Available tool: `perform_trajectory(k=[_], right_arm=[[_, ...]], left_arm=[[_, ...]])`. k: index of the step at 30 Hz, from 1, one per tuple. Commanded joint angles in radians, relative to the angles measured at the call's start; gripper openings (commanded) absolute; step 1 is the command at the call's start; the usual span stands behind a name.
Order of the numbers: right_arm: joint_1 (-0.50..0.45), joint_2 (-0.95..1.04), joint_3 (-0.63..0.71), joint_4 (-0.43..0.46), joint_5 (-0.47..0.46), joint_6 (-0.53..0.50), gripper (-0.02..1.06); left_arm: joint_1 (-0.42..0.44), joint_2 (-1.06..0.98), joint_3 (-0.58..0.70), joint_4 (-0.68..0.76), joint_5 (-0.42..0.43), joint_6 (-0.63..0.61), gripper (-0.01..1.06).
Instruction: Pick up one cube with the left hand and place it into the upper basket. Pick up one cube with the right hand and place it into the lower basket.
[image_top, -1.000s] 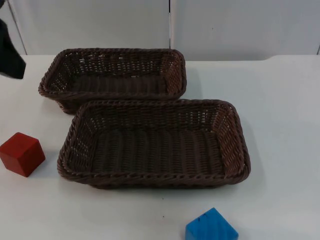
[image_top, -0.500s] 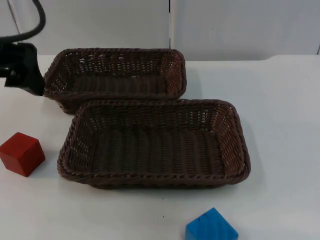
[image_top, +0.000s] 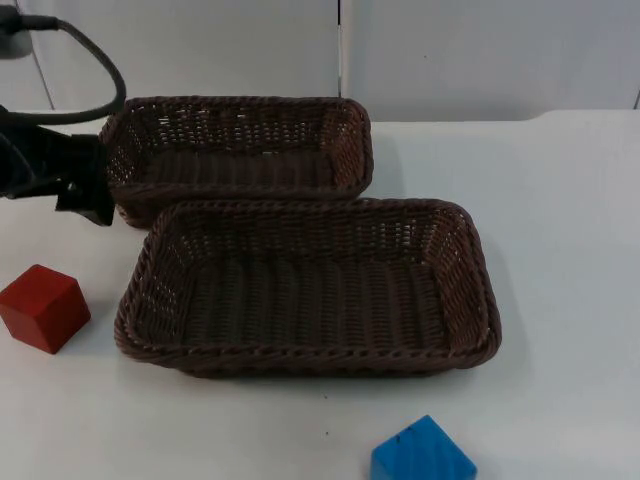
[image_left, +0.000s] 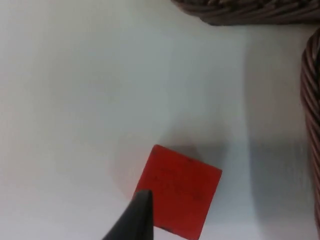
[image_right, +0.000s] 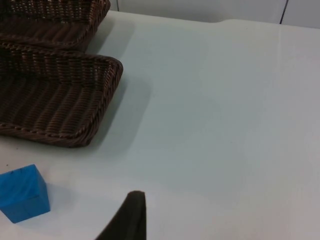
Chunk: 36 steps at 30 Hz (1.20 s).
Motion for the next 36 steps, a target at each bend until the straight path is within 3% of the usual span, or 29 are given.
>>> perform_trajectory(k=[1, 14, 26, 31, 35, 36], right_arm=[[-0.006, -0.002, 0.0, 0.003, 0.0, -0.007, 1.05], [-0.006, -0.002, 0.0, 0.003, 0.0, -0.007, 1.05], [-0.006, -0.002, 0.0, 0.003, 0.0, -0.007, 1.05], [-0.006, -0.002, 0.0, 0.003, 0.0, -0.007, 1.05], [-0.006, -0.002, 0.0, 0.003, 0.0, -0.007, 1.05], [-0.006, -0.002, 0.0, 0.003, 0.0, -0.007, 1.05]], left_arm=[[-0.003, 0.022, -0.006, -0.022, -0.017, -0.009, 1.05], [-0.003, 0.117, -0.006, -0.033, -0.094, -0.099, 1.05], [0.033, 0.134, -0.006, 0.018, -0.143, -0.306, 1.05], [0.033, 0.134, -0.006, 0.031, -0.145, -0.432, 1.05], [0.033, 0.136, -0.006, 0.121, -0.152, -0.649, 1.05], [0.033, 0.136, -0.006, 0.121, -0.152, -0.649, 1.05]])
